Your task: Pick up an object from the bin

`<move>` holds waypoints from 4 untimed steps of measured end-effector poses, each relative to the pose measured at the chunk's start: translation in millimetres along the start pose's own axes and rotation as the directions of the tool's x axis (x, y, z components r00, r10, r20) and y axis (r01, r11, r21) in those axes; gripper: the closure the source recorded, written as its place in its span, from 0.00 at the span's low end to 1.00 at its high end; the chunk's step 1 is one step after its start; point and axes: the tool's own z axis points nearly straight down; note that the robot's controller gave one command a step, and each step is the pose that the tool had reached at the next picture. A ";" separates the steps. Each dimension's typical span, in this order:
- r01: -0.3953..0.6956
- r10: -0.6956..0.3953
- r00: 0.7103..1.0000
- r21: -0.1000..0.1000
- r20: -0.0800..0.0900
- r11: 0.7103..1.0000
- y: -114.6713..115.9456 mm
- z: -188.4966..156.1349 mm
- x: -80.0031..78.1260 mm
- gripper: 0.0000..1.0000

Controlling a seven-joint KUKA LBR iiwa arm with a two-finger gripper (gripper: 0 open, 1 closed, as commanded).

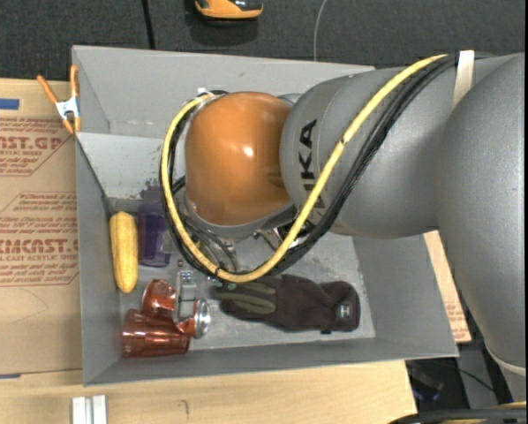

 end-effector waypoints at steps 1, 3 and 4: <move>-0.003 0.003 1.000 -0.002 0.008 1.000 -1.2 -4.8 -1.8 0.00; -0.139 0.139 0.990 -0.003 0.010 0.990 -5.0 103.5 7.0 0.00; -0.166 0.166 0.986 -0.006 0.031 0.986 -5.5 114.3 0.7 1.00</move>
Offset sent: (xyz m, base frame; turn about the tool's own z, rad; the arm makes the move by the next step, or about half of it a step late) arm 0.0011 -0.0285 -0.1325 0.1453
